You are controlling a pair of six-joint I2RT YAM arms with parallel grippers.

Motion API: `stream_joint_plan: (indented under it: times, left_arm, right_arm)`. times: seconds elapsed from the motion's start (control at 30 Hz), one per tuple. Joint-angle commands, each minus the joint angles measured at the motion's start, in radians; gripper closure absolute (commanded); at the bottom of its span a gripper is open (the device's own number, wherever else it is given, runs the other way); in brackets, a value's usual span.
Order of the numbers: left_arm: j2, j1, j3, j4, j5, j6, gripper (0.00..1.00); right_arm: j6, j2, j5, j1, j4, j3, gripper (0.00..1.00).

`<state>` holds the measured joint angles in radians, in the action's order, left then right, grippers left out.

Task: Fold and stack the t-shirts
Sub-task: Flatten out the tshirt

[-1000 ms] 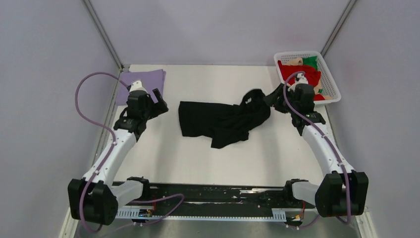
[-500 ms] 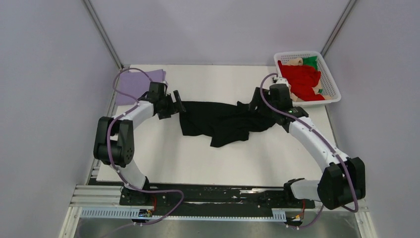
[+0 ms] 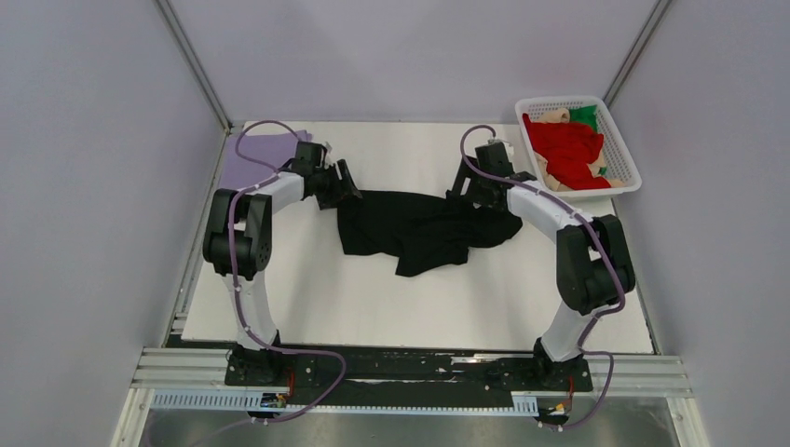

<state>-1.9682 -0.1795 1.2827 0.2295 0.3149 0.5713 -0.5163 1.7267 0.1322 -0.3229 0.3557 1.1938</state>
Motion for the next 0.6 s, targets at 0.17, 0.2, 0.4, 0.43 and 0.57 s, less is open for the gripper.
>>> stream_joint_plan:
  times: [0.17, 0.2, 0.4, 0.43, 0.57]
  left_arm:
    - [-0.120, -0.068, 0.073, 0.089, -0.018, -0.020, 0.58]
    - [-0.125, -0.073, 0.075, 0.096, -0.024, -0.024, 0.65]
    - [-0.078, -0.075, 0.052, 0.086, -0.050, -0.041, 1.00]
    - [-0.049, -0.076, 0.034, 0.081, -0.055, -0.044, 1.00]
    - [0.047, -0.077, -0.014, 0.046, -0.048, -0.052, 1.00]
  right_arm:
    - [-0.038, 0.142, 0.091, -0.013, -0.007, 0.156, 0.22]
    - [-0.041, 0.154, 0.102, -0.015, 0.013, 0.160, 0.24]
    - [-0.061, 0.148, 0.224, -0.047, 0.096, 0.114, 0.37]
    - [-0.062, 0.143, 0.233, -0.051, 0.096, 0.100, 0.43]
    - [-0.060, 0.101, 0.284, -0.054, 0.081, 0.086, 0.93]
